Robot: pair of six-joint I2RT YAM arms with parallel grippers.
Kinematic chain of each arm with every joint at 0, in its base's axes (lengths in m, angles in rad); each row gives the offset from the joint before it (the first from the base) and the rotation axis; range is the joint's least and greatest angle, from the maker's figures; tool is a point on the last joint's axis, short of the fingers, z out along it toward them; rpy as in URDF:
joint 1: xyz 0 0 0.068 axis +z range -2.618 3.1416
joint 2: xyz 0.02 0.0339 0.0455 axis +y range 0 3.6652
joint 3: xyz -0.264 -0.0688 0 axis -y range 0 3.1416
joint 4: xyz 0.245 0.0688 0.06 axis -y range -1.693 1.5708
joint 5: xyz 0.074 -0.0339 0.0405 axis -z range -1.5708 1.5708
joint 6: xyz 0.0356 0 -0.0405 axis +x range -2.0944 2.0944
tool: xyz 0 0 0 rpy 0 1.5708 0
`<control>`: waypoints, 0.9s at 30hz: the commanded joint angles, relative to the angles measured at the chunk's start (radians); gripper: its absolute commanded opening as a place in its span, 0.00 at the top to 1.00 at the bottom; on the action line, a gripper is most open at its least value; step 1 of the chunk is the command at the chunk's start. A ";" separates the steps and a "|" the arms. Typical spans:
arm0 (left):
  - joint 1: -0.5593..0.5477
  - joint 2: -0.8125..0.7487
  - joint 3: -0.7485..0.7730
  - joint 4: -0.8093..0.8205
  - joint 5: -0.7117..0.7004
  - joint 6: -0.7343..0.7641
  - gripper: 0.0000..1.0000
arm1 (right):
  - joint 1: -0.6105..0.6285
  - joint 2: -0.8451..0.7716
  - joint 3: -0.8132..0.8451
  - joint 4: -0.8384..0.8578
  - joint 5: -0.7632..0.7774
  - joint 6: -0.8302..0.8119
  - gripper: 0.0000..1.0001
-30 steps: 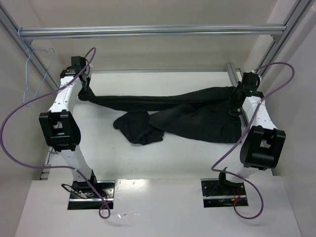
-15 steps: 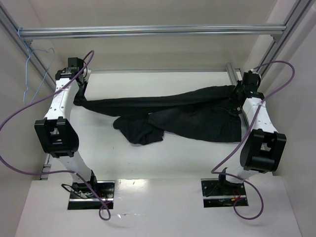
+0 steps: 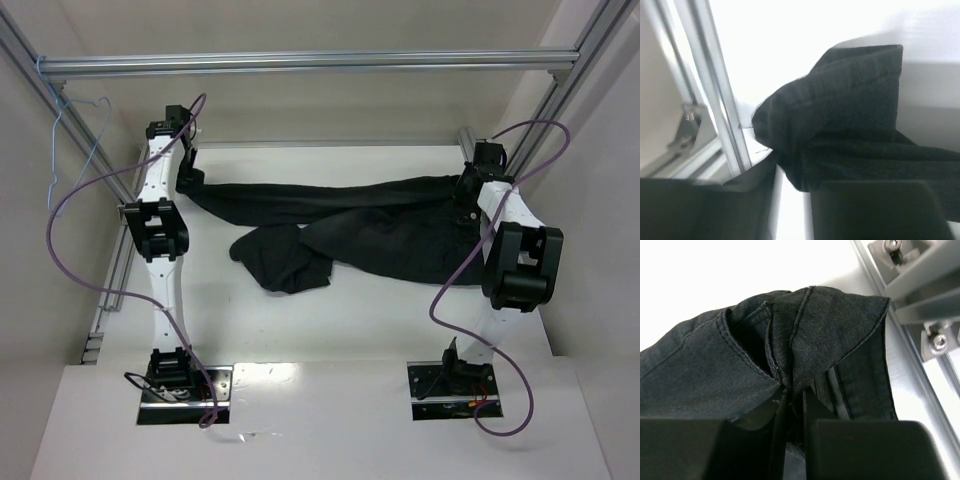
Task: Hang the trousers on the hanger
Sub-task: Fold the trousers
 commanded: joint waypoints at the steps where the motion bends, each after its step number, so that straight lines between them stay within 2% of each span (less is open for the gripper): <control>1: -0.015 0.051 0.137 -0.034 0.033 -0.019 0.54 | 0.000 0.034 0.085 0.094 0.044 -0.016 0.82; 2: -0.015 0.062 0.163 -0.034 0.056 -0.019 0.42 | 0.000 0.043 0.103 0.093 0.044 -0.016 0.75; 3: -0.015 0.062 0.184 -0.044 0.075 -0.019 0.28 | 0.000 0.057 0.114 0.077 0.044 -0.007 0.63; 4: -0.015 0.071 0.198 -0.044 0.088 -0.028 0.18 | 0.009 0.057 0.114 0.066 0.044 -0.007 0.42; 5: -0.015 0.061 0.198 -0.044 0.089 -0.041 0.03 | 0.009 0.057 0.131 0.057 0.035 -0.007 0.36; 6: -0.015 0.050 0.198 -0.044 0.102 -0.041 0.00 | 0.018 0.057 0.131 0.045 0.035 -0.007 0.30; 7: -0.015 0.024 0.198 -0.044 0.102 -0.041 0.00 | 0.018 0.057 0.131 0.044 0.035 -0.016 0.17; 10: -0.015 -0.042 0.198 -0.044 0.128 -0.050 0.00 | 0.030 0.014 0.115 0.044 0.046 -0.016 0.03; 12: -0.015 -0.079 0.171 -0.023 0.141 -0.039 0.00 | 0.030 -0.027 0.089 0.044 0.046 -0.016 0.01; 15: -0.015 -0.166 0.001 0.044 0.151 0.010 0.00 | 0.030 -0.070 0.043 0.044 0.046 -0.006 0.01; 16: -0.015 -0.212 -0.059 0.069 0.133 0.019 0.00 | 0.030 -0.099 0.022 0.044 0.046 -0.006 0.01; 17: -0.015 -0.235 -0.184 0.096 0.118 0.030 0.00 | 0.030 -0.111 0.011 0.044 0.036 0.003 0.01; 21: 0.000 -0.341 -0.448 0.257 0.041 0.071 0.00 | 0.059 -0.165 -0.033 0.044 0.027 0.013 0.01; 25: 0.034 -0.332 -0.503 0.272 0.032 0.047 0.08 | 0.099 -0.178 -0.073 0.055 0.027 0.036 0.05; 27: 0.043 -0.309 -0.503 0.250 0.064 0.033 0.19 | 0.109 -0.167 -0.087 0.066 0.018 0.069 0.10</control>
